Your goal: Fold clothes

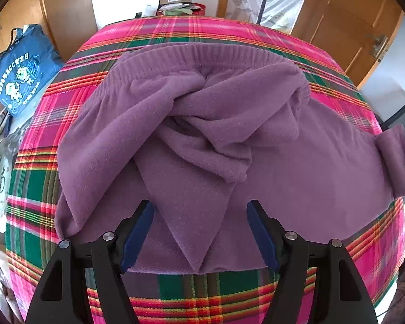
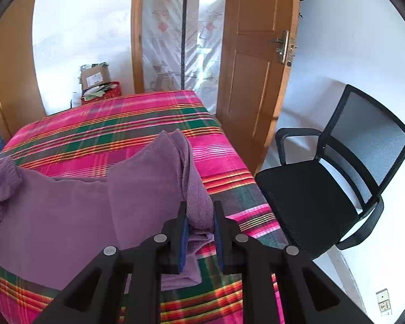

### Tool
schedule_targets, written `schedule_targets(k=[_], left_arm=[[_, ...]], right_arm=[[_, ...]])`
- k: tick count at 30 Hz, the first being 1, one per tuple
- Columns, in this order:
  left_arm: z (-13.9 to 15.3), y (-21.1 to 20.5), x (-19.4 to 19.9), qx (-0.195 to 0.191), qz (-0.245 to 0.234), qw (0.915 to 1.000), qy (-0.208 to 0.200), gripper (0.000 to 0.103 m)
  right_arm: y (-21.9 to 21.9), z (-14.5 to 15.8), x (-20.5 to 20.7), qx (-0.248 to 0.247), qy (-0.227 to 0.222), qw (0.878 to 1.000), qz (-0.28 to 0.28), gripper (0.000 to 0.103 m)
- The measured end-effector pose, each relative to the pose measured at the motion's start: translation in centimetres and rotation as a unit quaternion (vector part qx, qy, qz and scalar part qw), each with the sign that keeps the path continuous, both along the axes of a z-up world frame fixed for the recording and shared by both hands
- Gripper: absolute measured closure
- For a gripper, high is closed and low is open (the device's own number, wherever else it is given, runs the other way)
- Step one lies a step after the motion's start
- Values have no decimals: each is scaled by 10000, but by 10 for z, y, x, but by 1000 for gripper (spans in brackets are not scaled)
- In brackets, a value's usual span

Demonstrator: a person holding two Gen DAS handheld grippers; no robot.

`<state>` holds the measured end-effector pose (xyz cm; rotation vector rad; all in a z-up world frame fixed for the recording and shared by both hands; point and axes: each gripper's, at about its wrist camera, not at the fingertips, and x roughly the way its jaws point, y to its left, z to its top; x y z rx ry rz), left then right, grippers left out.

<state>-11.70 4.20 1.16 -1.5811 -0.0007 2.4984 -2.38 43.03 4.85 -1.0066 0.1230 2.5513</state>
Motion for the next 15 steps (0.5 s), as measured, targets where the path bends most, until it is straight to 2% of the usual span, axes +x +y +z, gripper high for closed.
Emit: schedule_targets(k=[15], left_arm=[[-3, -1, 5, 30, 21, 10000, -58, 30]], right_arm=[[47, -10, 6, 168, -102, 9978, -639, 86]])
